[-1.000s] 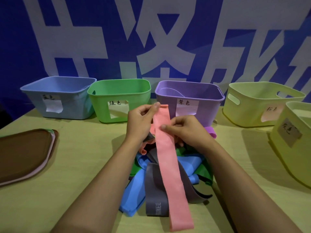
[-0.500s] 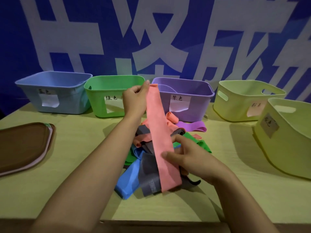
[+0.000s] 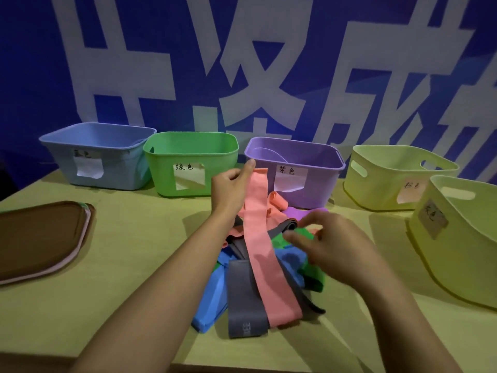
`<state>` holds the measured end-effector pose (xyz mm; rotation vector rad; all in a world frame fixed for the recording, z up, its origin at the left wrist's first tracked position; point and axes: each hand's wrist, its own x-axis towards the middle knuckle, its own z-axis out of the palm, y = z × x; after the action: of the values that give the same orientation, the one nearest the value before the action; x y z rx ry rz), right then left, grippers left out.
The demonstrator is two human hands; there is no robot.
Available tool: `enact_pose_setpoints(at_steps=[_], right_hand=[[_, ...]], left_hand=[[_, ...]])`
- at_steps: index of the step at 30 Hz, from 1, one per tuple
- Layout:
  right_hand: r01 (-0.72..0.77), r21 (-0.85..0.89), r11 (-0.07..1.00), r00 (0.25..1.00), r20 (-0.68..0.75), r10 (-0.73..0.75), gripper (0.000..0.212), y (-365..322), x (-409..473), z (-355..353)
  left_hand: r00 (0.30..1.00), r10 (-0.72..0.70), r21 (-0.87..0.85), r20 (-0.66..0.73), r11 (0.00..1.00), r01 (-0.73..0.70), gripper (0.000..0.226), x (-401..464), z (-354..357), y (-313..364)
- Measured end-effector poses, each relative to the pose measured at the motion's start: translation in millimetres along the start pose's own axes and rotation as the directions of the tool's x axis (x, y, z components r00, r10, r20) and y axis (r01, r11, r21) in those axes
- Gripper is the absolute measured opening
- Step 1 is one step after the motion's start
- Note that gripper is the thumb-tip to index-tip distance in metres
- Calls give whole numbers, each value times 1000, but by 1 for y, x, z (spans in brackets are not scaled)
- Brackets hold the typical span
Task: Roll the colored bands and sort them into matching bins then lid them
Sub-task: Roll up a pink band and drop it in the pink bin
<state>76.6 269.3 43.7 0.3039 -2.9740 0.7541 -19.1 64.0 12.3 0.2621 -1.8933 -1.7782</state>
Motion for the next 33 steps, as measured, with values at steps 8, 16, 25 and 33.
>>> enact_pose_setpoints(at_steps=[8, 16, 25, 33], right_hand=[[283, 556, 781, 959, -175, -223, 29, -18, 108, 39], [299, 763, 573, 954, -252, -163, 24, -18, 116, 58], [245, 805, 541, 968, -229, -97, 26, -12, 109, 67], [120, 877, 465, 992, -129, -12, 45, -16, 105, 61]], left_hand=[[998, 43, -90, 38, 995, -39, 47, -14, 4, 0], [980, 138, -23, 142, 990, -136, 42, -14, -4, -4], [958, 188, -68, 219, 982, -177, 3, -13, -15, -12], [954, 219, -52, 203, 976, -213, 3, -14, -14, -7]])
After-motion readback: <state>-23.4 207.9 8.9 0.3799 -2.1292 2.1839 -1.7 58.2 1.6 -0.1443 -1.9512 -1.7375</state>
